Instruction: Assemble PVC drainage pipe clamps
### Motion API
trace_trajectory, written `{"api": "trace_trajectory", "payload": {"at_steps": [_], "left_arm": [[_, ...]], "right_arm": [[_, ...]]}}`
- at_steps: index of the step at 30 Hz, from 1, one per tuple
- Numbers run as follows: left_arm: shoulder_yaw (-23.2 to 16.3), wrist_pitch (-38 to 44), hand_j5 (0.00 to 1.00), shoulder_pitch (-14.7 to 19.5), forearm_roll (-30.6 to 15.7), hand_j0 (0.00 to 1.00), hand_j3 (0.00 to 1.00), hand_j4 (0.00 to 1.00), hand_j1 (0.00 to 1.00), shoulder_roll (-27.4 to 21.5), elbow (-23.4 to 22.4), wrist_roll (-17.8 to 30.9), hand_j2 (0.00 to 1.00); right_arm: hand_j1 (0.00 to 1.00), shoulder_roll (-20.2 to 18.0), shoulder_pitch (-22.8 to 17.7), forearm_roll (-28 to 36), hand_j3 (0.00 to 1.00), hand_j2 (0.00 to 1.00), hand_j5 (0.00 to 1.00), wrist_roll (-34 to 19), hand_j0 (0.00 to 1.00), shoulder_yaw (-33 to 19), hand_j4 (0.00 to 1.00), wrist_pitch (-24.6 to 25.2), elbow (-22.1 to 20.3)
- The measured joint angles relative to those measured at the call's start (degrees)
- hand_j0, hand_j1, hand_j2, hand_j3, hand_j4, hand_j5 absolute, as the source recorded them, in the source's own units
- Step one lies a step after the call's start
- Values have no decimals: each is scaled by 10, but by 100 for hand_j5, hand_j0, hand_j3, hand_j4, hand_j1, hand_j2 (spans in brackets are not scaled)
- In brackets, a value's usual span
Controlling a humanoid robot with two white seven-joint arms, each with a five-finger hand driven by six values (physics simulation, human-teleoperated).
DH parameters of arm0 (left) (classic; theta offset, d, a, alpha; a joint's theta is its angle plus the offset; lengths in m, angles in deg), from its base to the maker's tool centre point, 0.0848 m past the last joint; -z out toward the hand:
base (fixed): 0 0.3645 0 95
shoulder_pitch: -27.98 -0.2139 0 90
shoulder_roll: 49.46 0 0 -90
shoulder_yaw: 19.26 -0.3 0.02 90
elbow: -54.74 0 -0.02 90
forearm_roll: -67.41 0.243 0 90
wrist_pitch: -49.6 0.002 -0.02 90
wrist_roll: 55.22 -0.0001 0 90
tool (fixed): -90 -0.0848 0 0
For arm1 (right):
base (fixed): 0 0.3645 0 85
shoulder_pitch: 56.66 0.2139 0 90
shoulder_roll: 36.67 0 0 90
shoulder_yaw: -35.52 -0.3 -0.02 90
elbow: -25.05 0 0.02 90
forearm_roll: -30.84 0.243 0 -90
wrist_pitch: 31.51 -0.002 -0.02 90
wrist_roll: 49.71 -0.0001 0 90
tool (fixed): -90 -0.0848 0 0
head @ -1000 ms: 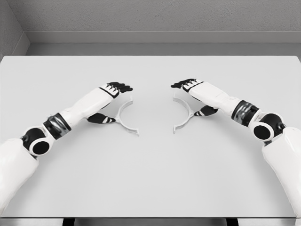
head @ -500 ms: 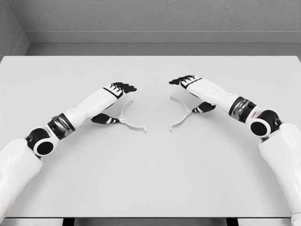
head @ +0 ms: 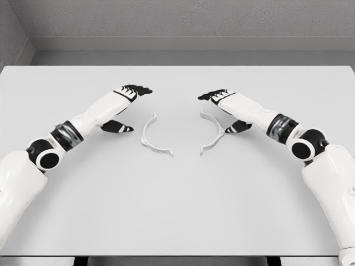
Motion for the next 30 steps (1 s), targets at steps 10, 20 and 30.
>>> {"api": "trace_trajectory", "payload": {"at_steps": [10, 20, 30], "left_arm": [[-4, 0, 100, -1, 1, 100, 100, 100, 100, 20, -8, 0, 100], [-9, 0, 100, -4, 1, 100, 100, 100, 100, 28, -4, 0, 100], [-16, 0, 100, -6, 0, 100, 100, 100, 100, 29, 0, 0, 100]], "right_arm": [[100, 7, 4, -1, 100, 100, 100, 0, 100, 14, 100, 4, 3], [100, 8, -1, 0, 100, 100, 100, 0, 100, 31, 100, 4, -22], [100, 17, -1, 0, 100, 100, 100, -1, 100, 43, 100, 12, -28]]}}
